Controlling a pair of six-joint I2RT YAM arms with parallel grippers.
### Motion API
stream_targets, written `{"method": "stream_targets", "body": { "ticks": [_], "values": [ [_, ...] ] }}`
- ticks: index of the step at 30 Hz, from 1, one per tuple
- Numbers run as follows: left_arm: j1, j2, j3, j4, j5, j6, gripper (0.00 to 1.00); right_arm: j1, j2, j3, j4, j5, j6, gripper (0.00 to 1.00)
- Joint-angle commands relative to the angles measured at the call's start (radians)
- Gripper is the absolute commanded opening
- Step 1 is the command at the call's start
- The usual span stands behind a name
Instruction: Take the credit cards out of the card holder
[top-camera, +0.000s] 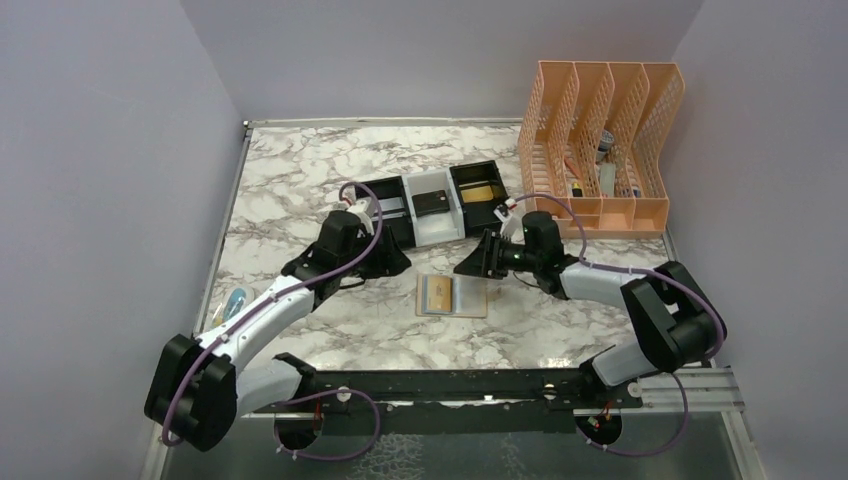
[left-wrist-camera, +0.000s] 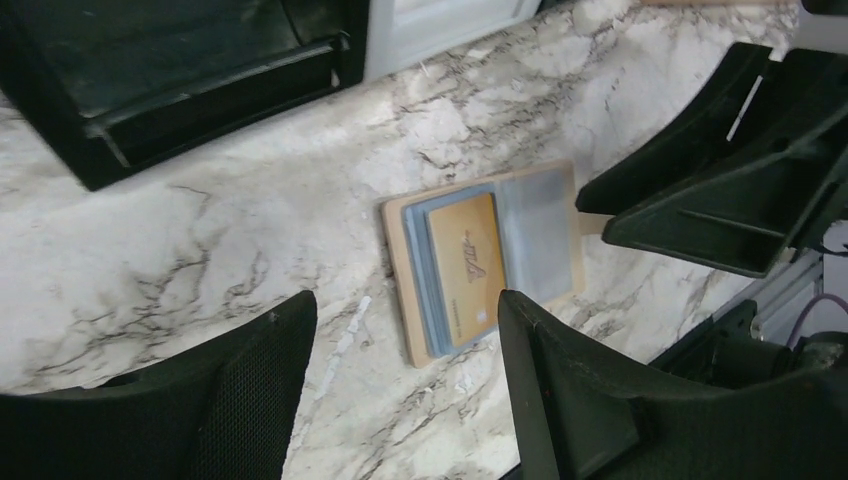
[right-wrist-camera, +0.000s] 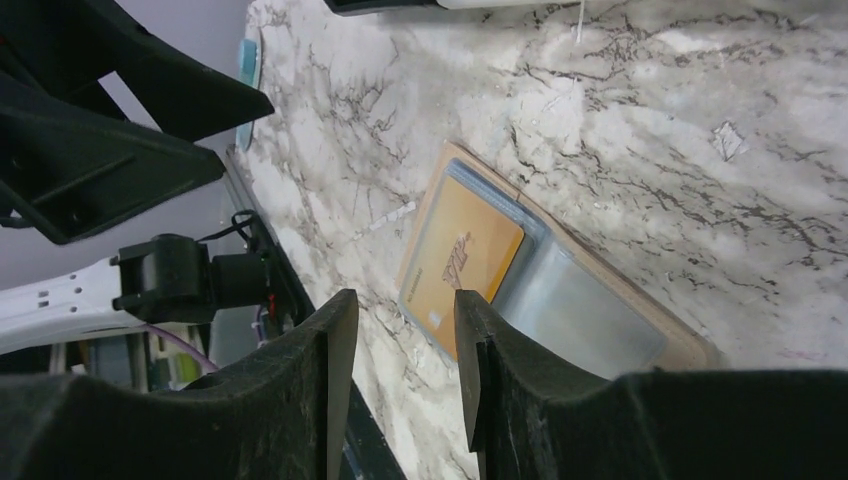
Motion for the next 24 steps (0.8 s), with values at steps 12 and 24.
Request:
{"method": "stream_targets", "body": {
  "ticks": [12, 24],
  "values": [
    [-0.238, 0.254, 0.102, 0.085, -0.049, -0.03, 0.59, 0.074, 0.204, 0.026, 0.085, -0.043, 0.093, 0.31],
    [-0.291, 0.383, 0.148, 0.083, -0.051, -0.015, 0.47, 0.078, 0.287, 0.019, 0.069, 0.01, 0.089, 0.22]
  ]
}}
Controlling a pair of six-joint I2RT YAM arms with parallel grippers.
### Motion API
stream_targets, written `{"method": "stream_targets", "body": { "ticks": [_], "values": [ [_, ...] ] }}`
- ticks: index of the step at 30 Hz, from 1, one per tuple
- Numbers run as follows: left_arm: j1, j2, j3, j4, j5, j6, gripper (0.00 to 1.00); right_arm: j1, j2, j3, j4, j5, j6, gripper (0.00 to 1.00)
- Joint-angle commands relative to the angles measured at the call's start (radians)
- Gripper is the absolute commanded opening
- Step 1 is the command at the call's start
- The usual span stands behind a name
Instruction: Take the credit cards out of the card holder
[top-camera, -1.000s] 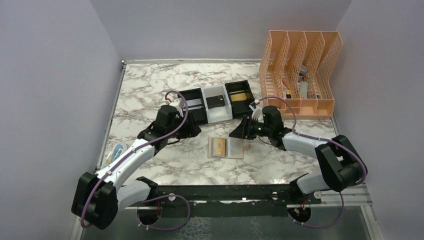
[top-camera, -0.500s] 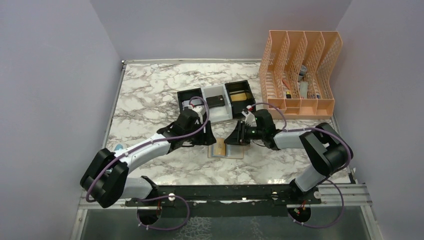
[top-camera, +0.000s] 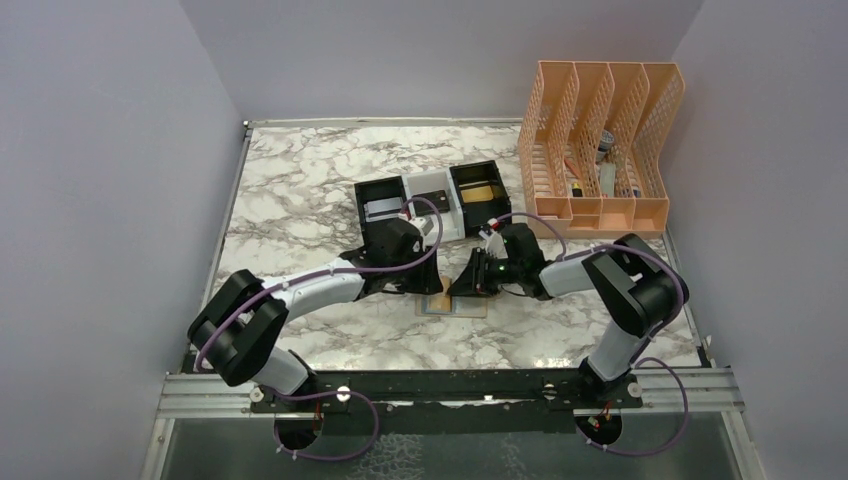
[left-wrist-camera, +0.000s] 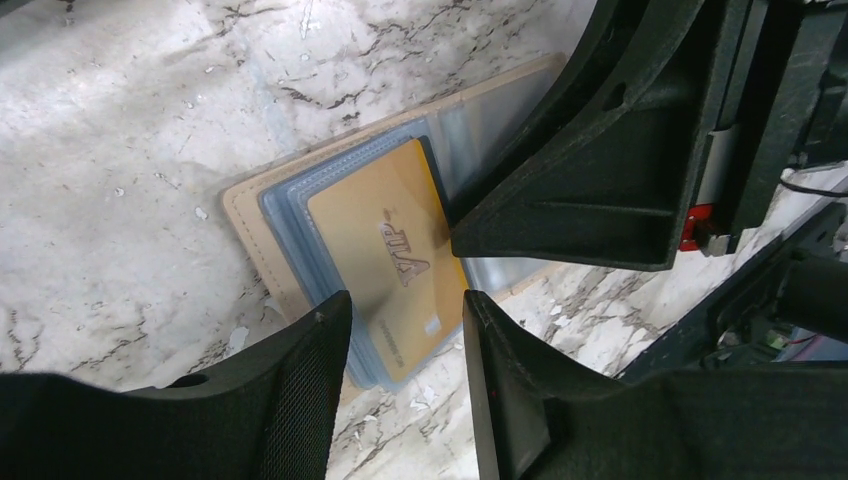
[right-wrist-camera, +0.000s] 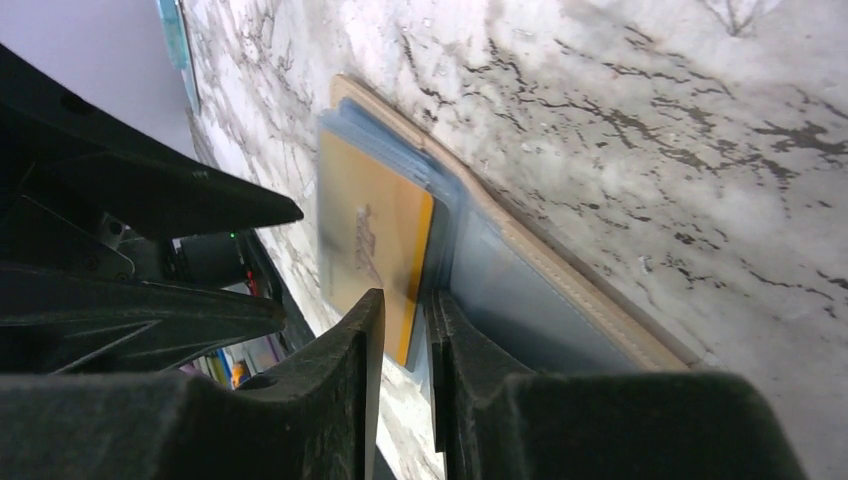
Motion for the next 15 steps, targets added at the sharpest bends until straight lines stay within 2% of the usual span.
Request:
{"method": "stream_targets", "body": {
  "ticks": [1, 15],
  "values": [
    [-0.018, 0.038, 0.028, 0.012, -0.024, 0.012, 0.44, 0.007, 0.054, 0.004, 0.025, 0.022, 0.005, 0.21],
    [-0.041, 0.124, 0.031, -0.08, -0.089, 0.069, 0.21, 0.007, 0.048, -0.008, 0.035, 0.041, 0.02, 0.2]
  ]
}}
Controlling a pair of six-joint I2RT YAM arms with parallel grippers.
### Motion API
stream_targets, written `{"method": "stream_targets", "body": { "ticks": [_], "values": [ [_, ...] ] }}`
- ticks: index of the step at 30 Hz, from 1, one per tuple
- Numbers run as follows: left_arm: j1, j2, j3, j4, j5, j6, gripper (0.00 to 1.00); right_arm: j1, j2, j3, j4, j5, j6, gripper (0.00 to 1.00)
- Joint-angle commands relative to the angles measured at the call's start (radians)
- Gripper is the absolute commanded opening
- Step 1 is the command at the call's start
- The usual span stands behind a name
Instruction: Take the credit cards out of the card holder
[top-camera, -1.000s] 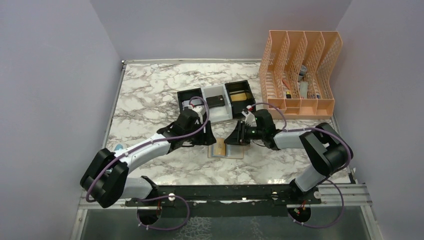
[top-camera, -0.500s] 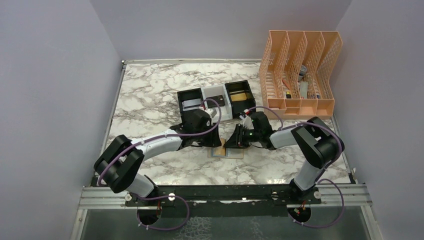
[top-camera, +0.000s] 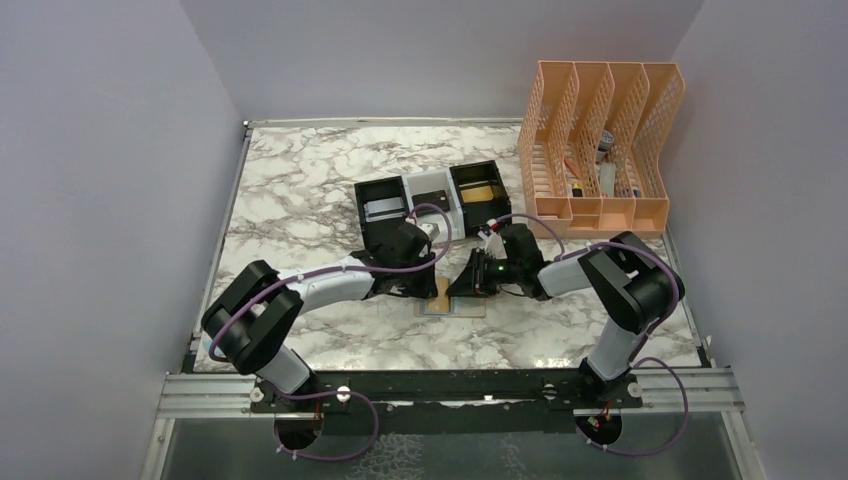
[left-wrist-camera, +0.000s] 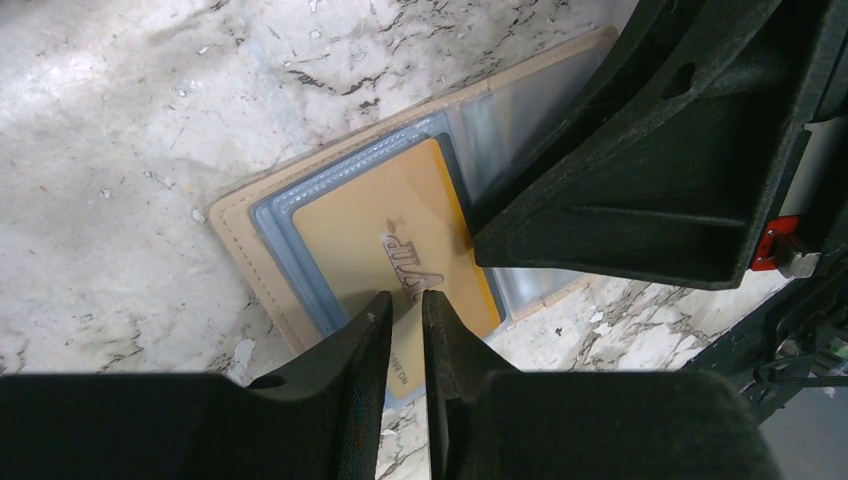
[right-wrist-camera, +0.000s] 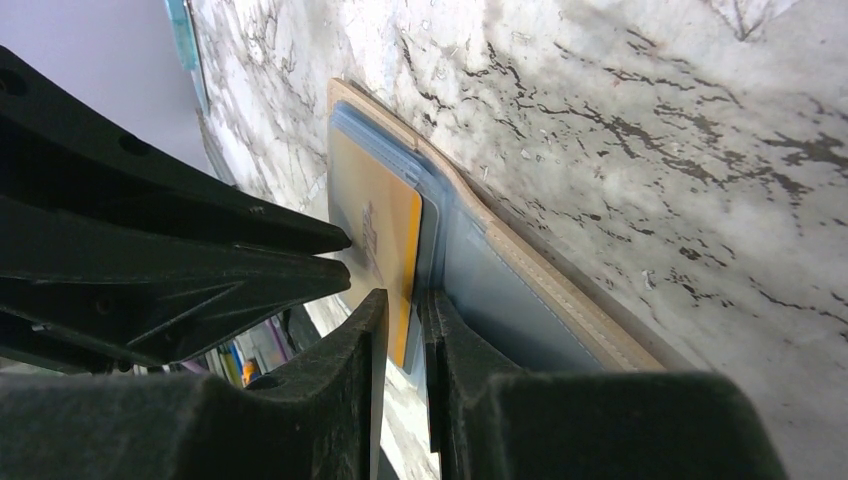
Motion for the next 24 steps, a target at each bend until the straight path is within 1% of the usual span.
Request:
{"method": "stream_targets", "body": {
  "ticks": [1, 13, 17, 24],
  "values": [
    [-0.007, 0.043, 0.014, -0.063, -0.041, 0.041, 0.2, 0.007, 0.009, -0.006, -0.008, 0.042, -0.006, 0.21],
    [-0.007, 0.029, 0.001, -0.074, -0.072, 0.032, 0.13, 0.007, -0.005, -0.001, -0.01, 0.02, -0.006, 0.2],
    [-0.007, 0.03, -0.004, -0.074, -0.069, 0.029, 0.09, 0.007, -0.002, -0.01, 0.006, 0.016, 0.002, 0.17],
    [-0.009, 0.03, -0.021, -0.072, -0.076, 0.023, 0.06, 0.007, 0.003, -0.009, 0.016, 0.005, 0.005, 0.17]
  ]
}}
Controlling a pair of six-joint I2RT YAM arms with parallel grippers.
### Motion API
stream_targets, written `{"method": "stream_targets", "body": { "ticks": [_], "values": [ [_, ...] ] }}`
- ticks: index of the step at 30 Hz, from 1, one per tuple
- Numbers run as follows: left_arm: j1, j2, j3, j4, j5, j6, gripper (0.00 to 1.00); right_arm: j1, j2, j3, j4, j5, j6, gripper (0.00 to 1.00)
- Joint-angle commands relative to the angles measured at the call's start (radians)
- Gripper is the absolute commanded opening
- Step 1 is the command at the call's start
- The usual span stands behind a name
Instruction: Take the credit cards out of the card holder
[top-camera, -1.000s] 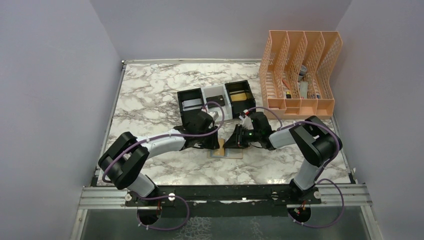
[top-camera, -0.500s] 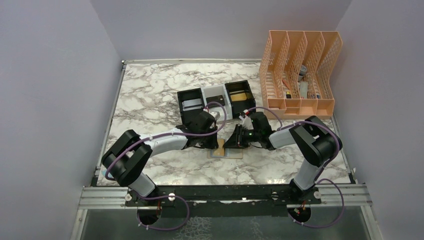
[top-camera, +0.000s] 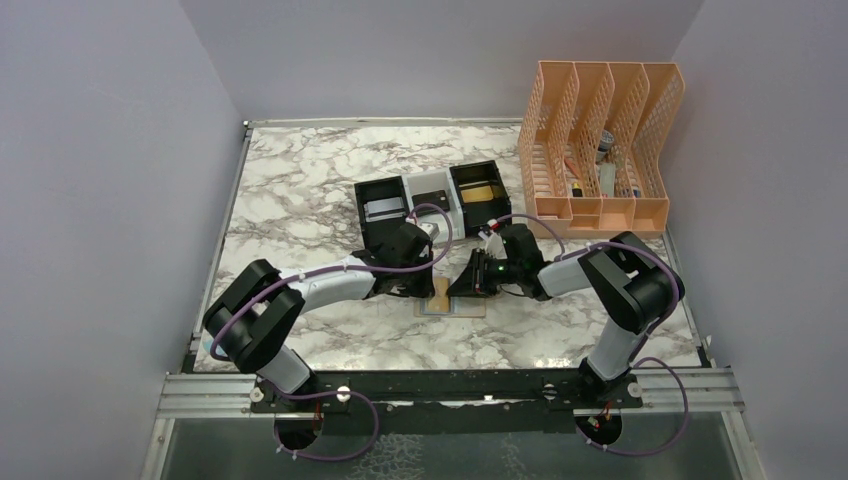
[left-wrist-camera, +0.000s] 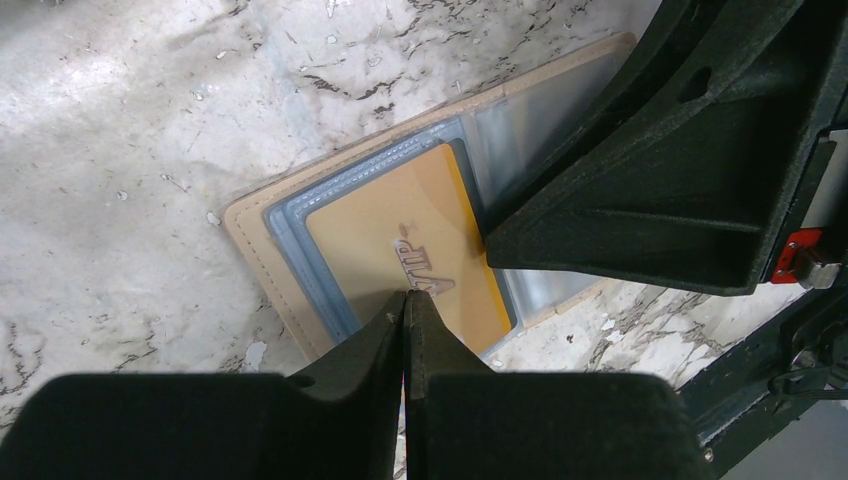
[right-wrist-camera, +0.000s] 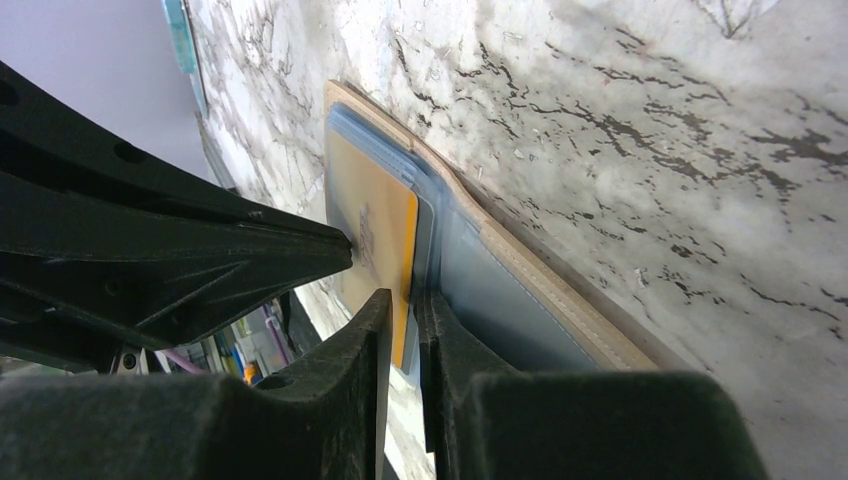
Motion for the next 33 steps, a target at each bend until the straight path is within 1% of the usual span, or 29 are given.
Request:
{"method": "stream_targets", "body": {
  "ticks": [1, 3, 5, 7, 9, 11, 17, 24, 33],
  "values": [
    [-0.005, 0.015, -0.035, -0.063, -0.05, 0.009, 0.06, 0.007, 0.0, -0.008, 0.013, 0.007, -0.005, 0.16],
    [-0.005, 0.015, -0.036, -0.062, -0.051, 0.008, 0.05, 0.007, -0.01, -0.003, -0.006, 0.014, -0.023, 0.17],
    [-0.005, 0.012, -0.039, -0.062, -0.053, 0.005, 0.06, 0.007, -0.022, 0.01, -0.053, 0.028, -0.05, 0.2],
    [-0.005, 0.008, -0.039, -0.066, -0.058, 0.005, 0.1, 0.007, -0.038, 0.014, -0.099, 0.064, -0.072, 0.24],
    [-0.006, -0.002, -0.038, -0.075, -0.072, 0.002, 0.17, 0.008, -0.05, 0.02, -0.128, 0.087, -0.092, 0.24],
    [-0.007, -0.012, -0.038, -0.083, -0.085, 0.002, 0.21, 0.01, -0.052, 0.028, -0.156, 0.107, -0.107, 0.24],
    [-0.007, -0.015, -0.02, -0.126, -0.1, 0.014, 0.27, 0.028, -0.04, 0.03, -0.152, 0.101, -0.111, 0.24],
    [-0.013, 0.026, -0.015, -0.14, -0.096, 0.026, 0.28, 0.043, -0.015, 0.04, -0.125, 0.085, -0.086, 0.24],
    [-0.028, 0.061, -0.013, -0.159, -0.121, 0.034, 0.24, 0.054, -0.001, 0.043, -0.101, 0.066, -0.071, 0.2]
  ]
}}
